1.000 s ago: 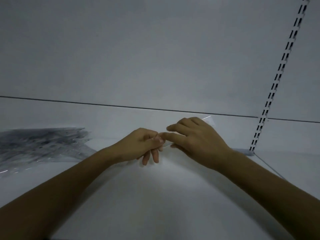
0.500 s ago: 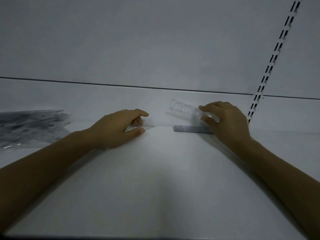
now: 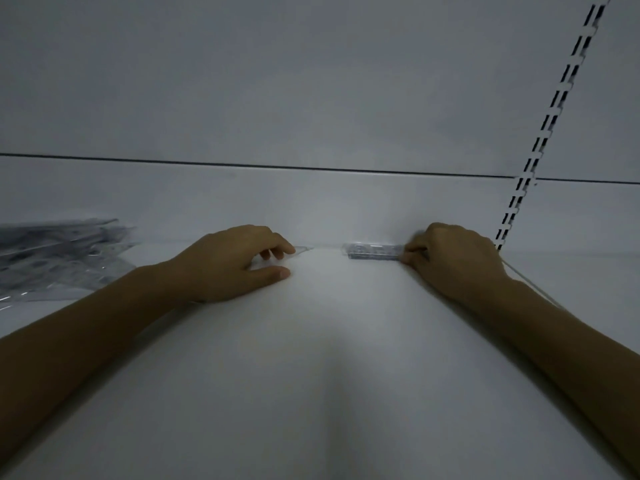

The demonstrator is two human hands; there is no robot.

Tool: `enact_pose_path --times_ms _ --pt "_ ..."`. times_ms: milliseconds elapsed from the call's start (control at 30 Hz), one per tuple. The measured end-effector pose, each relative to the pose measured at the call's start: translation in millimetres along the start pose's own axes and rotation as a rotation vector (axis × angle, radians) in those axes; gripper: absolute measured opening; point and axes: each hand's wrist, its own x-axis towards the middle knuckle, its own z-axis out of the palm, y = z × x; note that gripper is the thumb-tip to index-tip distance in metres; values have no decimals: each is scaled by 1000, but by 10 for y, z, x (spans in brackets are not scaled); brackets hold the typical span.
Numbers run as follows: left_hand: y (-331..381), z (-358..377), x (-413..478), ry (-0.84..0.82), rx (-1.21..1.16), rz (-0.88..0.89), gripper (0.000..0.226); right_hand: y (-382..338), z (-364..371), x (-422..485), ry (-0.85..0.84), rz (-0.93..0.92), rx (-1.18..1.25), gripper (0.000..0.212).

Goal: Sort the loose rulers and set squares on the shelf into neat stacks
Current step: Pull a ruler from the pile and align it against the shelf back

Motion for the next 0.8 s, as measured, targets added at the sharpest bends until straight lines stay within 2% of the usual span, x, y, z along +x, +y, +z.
enact_pose_path --times_ms 100,200,333,467,567,633,700,800 --pt "-4 3 3 10 6 9 63 -31 12 -21 15 18 16 28" --pt "6 -2 -4 17 32 1 56 -72 21 -68 85 -46 -37 26" --pt "24 -10 -1 11 28 5 58 -107 9 -65 180 -131 -86 21" --pt "85 -20 -16 23 83 -20 62 -207 -111 -120 148 -177 -133 15" --pt "128 -58 -68 82 105 2 75 -307 -230 -140 99 -242 -246 21" --pt "103 -101 -72 102 152 -6 76 -483 -339 -169 33 -233 -219 23" --pt "68 -142 -44 75 242 -26 69 -710 -417 -171 25 -242 -133 30" --pt "-1 -287 -68 31 374 -13 44 -1214 -531 -151 46 -303 -45 35"
